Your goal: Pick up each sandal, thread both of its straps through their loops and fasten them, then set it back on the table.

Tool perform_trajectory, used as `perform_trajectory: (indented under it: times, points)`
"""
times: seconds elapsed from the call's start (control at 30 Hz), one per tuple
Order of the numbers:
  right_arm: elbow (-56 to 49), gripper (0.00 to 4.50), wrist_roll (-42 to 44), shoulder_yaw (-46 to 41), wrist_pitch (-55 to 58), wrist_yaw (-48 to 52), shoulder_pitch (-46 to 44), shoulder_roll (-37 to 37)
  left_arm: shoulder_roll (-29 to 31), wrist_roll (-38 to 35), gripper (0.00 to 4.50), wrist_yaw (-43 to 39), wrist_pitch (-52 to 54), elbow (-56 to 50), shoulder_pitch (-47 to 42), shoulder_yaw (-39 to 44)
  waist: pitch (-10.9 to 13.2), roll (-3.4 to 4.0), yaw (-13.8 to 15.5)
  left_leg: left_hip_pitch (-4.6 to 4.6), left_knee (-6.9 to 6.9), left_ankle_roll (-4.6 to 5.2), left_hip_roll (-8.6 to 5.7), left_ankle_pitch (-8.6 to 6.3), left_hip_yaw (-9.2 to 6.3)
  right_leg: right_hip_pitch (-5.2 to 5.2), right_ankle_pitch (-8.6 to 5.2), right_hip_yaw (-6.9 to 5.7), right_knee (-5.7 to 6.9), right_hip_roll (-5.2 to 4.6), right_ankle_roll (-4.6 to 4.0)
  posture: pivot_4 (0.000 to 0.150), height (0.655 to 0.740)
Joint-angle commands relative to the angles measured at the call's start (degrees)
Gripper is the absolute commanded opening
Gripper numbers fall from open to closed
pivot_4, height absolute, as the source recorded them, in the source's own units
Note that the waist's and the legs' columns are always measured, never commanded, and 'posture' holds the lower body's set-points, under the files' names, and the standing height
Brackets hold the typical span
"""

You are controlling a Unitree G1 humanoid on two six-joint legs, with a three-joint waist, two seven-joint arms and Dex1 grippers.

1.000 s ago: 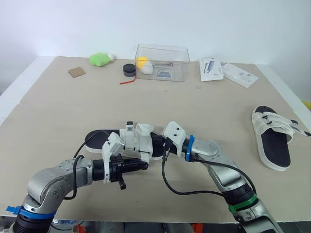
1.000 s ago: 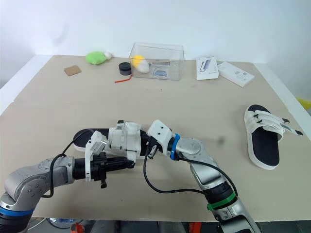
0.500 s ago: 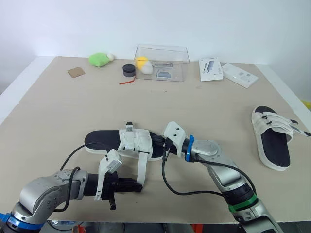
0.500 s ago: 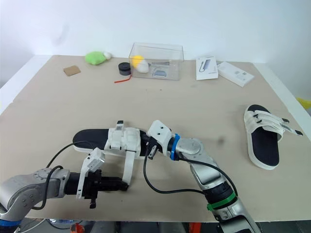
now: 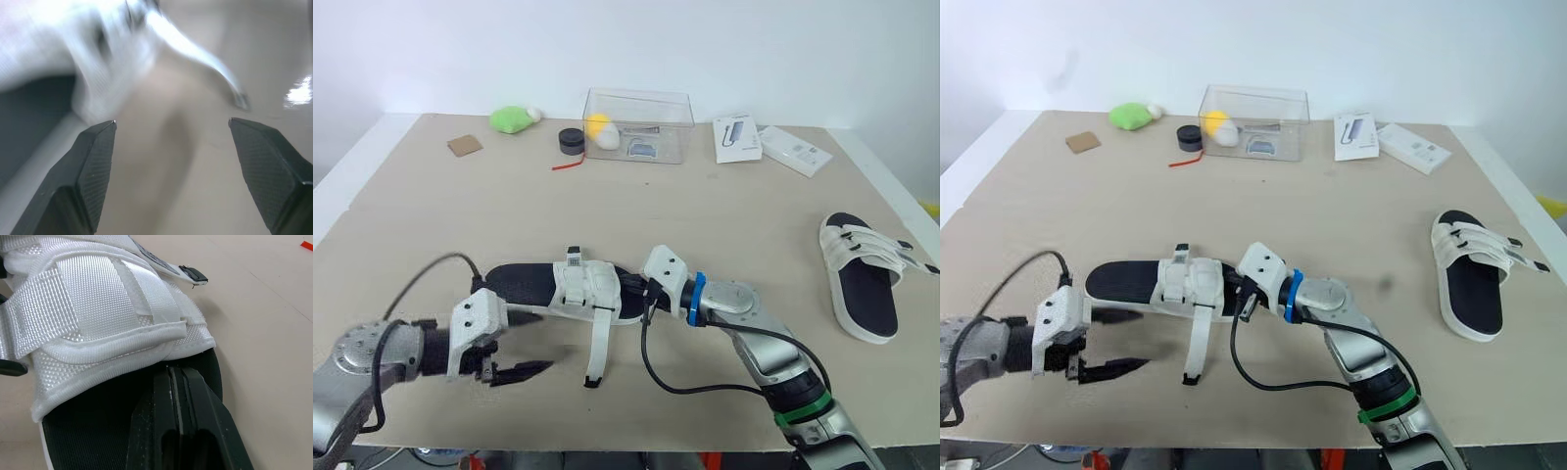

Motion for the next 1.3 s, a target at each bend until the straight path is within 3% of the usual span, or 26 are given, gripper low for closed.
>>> perform_trajectory:
  times: [0.03, 0.13, 0.33, 0.6, 0.93, 1.03, 1.23, 1.3]
  points:
    - [2.1, 0.0, -0.7, 1.8, 0.3, 0.7, 0.0, 0.0, -1.4, 10.9, 3.77, -1.8, -28.8, 8.2, -2.2, -1.5, 0.0, 0.03, 0.0, 0.0, -0.01, 0.04, 0.0, 0.01, 0.05, 0.01, 0.0, 0.03, -0.01, -0.02, 0.0, 0.15, 0.74]
    - [2.5, 0.0, -0.9, 1.8, -0.1, 1.0, -0.3, -0.1, -2.8, 15.1, 3.77, -0.8, -43.2, 12.9, -5.6, -4.3, -0.1, -0.05, 0.0, -0.04, -0.02, 0.13, 0.0, -0.01, 0.14, 0.1, 0.0, 0.07, -0.01, -0.04, 0.01, 0.15, 0.74]
    - [2.8, 0.0, -1.0, 1.6, -0.2, 1.3, -0.9, -0.3, -5.6, 27.0, 3.77, 4.8, -58.0, 19.1, -11.0, -10.1, 0.0, 0.02, 0.1, -0.09, -0.02, 0.21, 0.11, -0.04, 0.15, 0.1, 0.08, 0.08, 0.03, 0.1, 0.23, 0.15, 0.74]
    - [1.7, 0.0, -0.9, 1.3, 0.7, 1.2, -0.9, -0.8, -8.7, 35.8, 3.77, 11.6, -62.5, 23.2, -17.5, -16.5, 0.0, 0.01, 0.1, -0.08, 0.01, 0.28, 0.11, 0.01, 0.13, 0.16, 0.26, 0.1, 0.05, 0.14, 0.57, 0.15, 0.74]
    - [0.8, 0.0, -0.8, 1.1, 1.5, 0.6, -0.4, -1.0, -9.1, 36.4, 3.77, 15.1, -61.8, 23.6, -22.6, -23.1, 0.0, 0.01, 0.3, -0.08, 0.06, 0.29, 0.11, 0.02, 0.13, 0.22, 0.29, 0.13, 0.05, 0.14, 0.64, 0.15, 0.74]
    - [0.8, 0.0, -0.8, 1.1, 1.7, 0.4, -0.4, -1.0, -8.7, 35.4, 3.0, 15.5, -61.9, 23.3, -23.5, -24.6, 0.0, 0.01, 0.3, -0.08, 0.06, 0.3, 0.11, 0.02, 0.13, 0.22, 0.3, 0.13, 0.05, 0.15, 0.66, 0.15, 0.74]
    - [0.8, 0.0, -0.8, 1.0, 1.8, 0.2, -0.3, -0.9, -5.8, 29.1, 0.24, 14.7, -60.6, 20.7, -24.4, -28.0, 0.0, 0.01, 0.3, -0.08, 0.07, 0.31, 0.11, 0.03, 0.11, 0.23, 0.3, 0.13, 0.07, 0.17, 0.69, 0.15, 0.74]
    - [0.6, 0.0, -0.7, 0.9, 1.8, 0.2, 0.0, -1.1, -4.3, 23.8, 0.05, 13.5, -57.2, 18.1, -24.3, -29.4, 0.0, 0.01, 0.3, -0.08, 0.07, 0.31, 0.11, 0.03, 0.11, 0.23, 0.29, 0.14, 0.08, 0.17, 0.69, 0.15, 0.74]
